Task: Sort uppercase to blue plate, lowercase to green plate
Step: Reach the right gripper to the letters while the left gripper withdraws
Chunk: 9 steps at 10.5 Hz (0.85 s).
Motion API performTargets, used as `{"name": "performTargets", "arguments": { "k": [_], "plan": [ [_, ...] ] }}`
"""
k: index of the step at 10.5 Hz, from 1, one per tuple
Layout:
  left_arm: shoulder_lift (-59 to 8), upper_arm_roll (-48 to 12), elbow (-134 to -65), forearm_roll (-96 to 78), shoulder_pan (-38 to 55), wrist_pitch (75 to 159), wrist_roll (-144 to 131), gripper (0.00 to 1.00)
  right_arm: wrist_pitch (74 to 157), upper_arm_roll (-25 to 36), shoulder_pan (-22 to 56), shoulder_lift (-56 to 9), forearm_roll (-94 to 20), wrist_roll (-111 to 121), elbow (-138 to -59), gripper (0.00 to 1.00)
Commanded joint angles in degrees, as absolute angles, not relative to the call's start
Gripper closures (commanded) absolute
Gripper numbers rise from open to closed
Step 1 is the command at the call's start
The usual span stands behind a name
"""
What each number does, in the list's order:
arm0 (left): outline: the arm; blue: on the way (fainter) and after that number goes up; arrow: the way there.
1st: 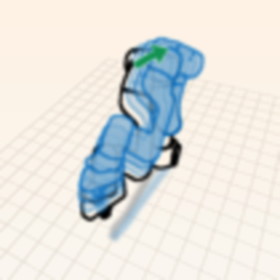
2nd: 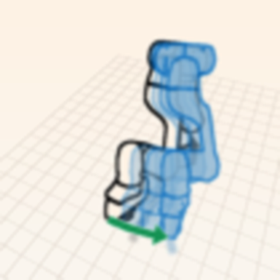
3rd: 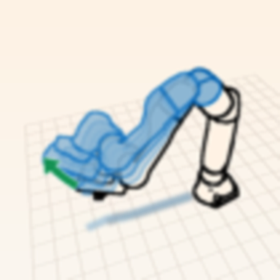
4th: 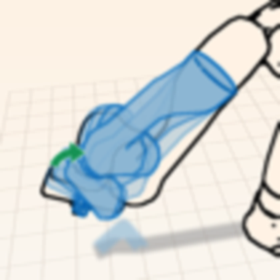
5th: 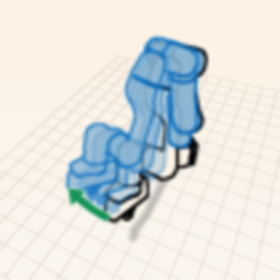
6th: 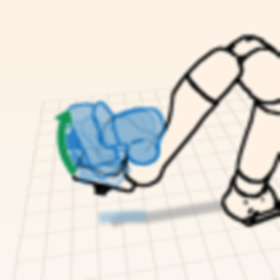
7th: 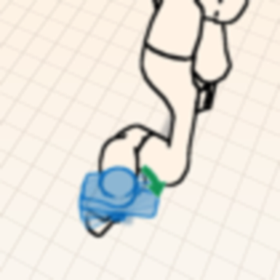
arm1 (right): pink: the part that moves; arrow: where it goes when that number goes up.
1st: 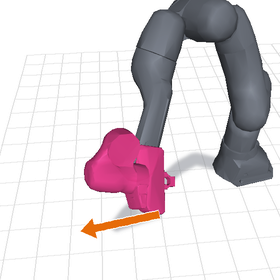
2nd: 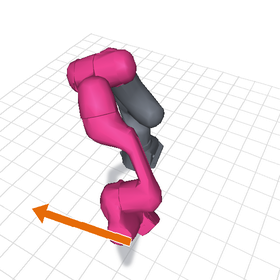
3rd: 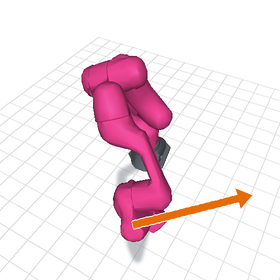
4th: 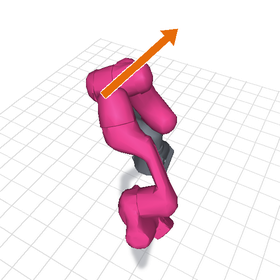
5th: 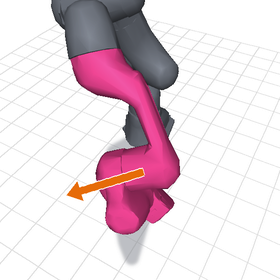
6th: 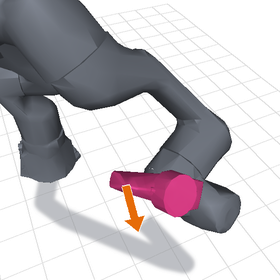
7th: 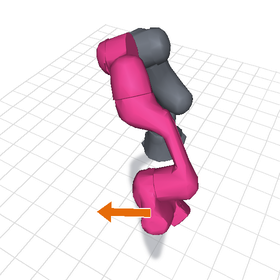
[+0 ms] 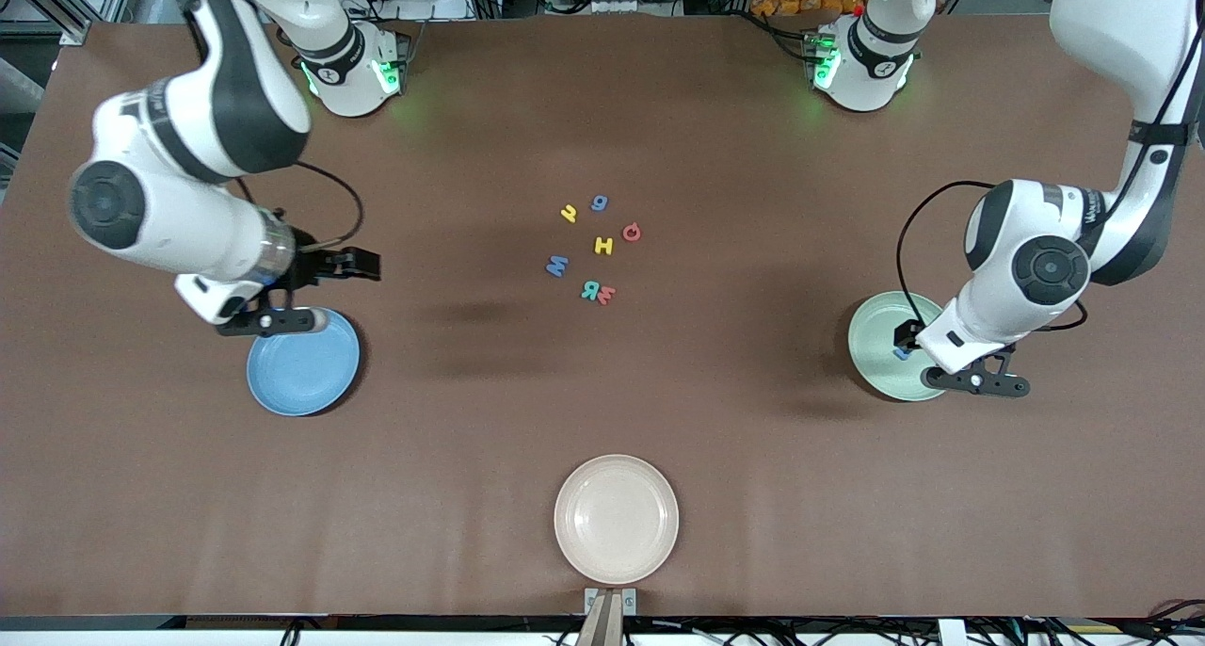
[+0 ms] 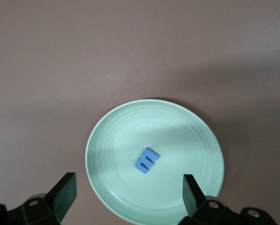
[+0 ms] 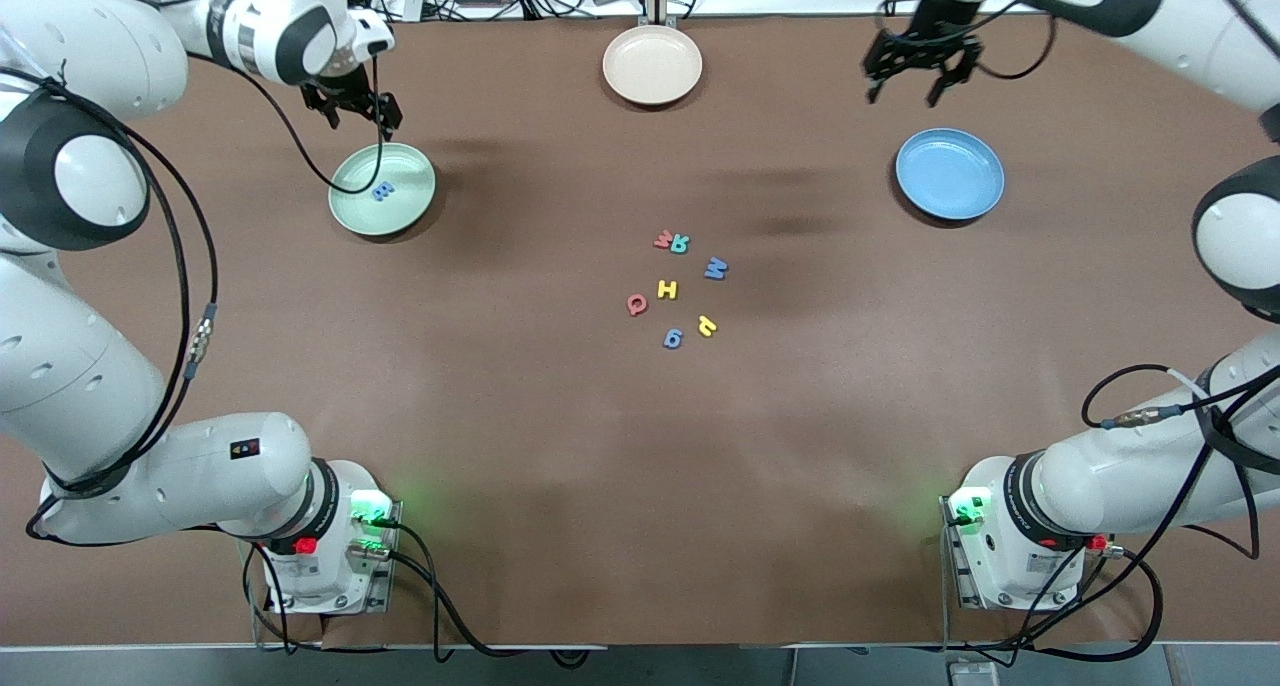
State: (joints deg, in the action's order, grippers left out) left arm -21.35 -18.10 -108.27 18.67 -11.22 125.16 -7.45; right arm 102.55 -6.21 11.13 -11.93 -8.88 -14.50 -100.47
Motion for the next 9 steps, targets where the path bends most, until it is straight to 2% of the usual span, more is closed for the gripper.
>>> {"name": "performTargets", "arguments": {
  "k": [1, 3, 7, 9],
  "plan": [
    [-18.56, -18.02, -103.55, 14.25, -9.67, 116.23, -5.71, 0.0, 105.11, -5.98, 18.43, -14.05, -9.49, -25.53, -100.02, 0.0],
    [-15.92, -18.1, -100.82, 11.26, -8.53, 111.03, -5.71, 0.0, 108.52, -5.89, 26.42, -18.26, -8.7, -38.43, -100.28, 0.0],
    [-9.51, -17.93, -97.21, 8.62, -5.37, 103.9, -5.71, 0.0, 118.53, -5.89, 35.74, -24.85, -6.51, -49.36, -100.64, 0.0],
    [-6.0, -17.76, -97.03, 7.31, -4.66, 102.22, -5.71, 0.0, 121.81, -5.89, 38.66, -27.85, -1.0, -54.56, -100.63, 0.0]
  ]
}}
